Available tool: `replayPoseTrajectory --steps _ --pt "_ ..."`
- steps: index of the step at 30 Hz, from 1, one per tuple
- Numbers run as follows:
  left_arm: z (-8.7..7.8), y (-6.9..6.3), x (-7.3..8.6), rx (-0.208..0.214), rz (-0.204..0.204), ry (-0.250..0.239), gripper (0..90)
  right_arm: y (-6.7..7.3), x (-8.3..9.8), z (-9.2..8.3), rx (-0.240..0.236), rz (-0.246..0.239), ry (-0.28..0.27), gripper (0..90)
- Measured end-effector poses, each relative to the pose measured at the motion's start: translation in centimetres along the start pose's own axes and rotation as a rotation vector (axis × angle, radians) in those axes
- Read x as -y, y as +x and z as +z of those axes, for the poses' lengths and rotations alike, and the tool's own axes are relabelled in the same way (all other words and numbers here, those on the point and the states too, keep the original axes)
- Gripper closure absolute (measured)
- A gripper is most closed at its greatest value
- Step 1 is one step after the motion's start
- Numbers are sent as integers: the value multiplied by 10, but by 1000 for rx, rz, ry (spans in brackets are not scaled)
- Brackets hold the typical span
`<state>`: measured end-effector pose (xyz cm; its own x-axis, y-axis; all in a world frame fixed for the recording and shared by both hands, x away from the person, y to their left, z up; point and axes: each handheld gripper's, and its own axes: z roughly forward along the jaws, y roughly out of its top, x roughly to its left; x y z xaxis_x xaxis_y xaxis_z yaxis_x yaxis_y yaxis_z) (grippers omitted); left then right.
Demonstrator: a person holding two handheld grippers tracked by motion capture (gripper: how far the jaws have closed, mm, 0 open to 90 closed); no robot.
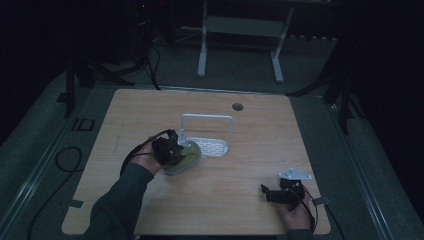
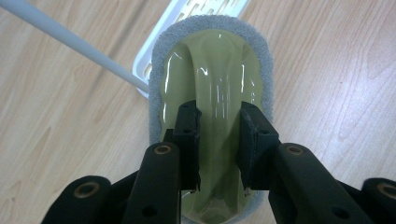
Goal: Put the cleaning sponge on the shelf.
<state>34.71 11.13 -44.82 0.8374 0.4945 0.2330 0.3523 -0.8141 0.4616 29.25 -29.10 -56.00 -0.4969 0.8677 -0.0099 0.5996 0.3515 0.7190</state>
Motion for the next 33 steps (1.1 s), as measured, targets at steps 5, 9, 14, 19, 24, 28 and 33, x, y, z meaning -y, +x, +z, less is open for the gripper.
replayPoseTrajectory --steps 5,9,14,19,24,28,33 --pt "-3 -1 -3 -16 58 -21 718 0 0 0 0 0 0 106" --pt "-4 -1 -7 -21 87 -27 718 0 0 0 0 -1 0 106" --pt "-2 -1 -10 -30 115 -33 718 0 0 0 0 -1 0 106" --pt "-1 -1 -13 -36 134 -45 718 0 0 0 0 0 0 106" --pt "0 1 -16 -29 164 -56 718 0 0 0 0 -1 0 106" --pt "0 3 -20 -28 180 -64 718 0 0 0 0 0 0 106" --pt "0 4 -22 -15 198 -98 718 0 0 0 0 0 0 106"
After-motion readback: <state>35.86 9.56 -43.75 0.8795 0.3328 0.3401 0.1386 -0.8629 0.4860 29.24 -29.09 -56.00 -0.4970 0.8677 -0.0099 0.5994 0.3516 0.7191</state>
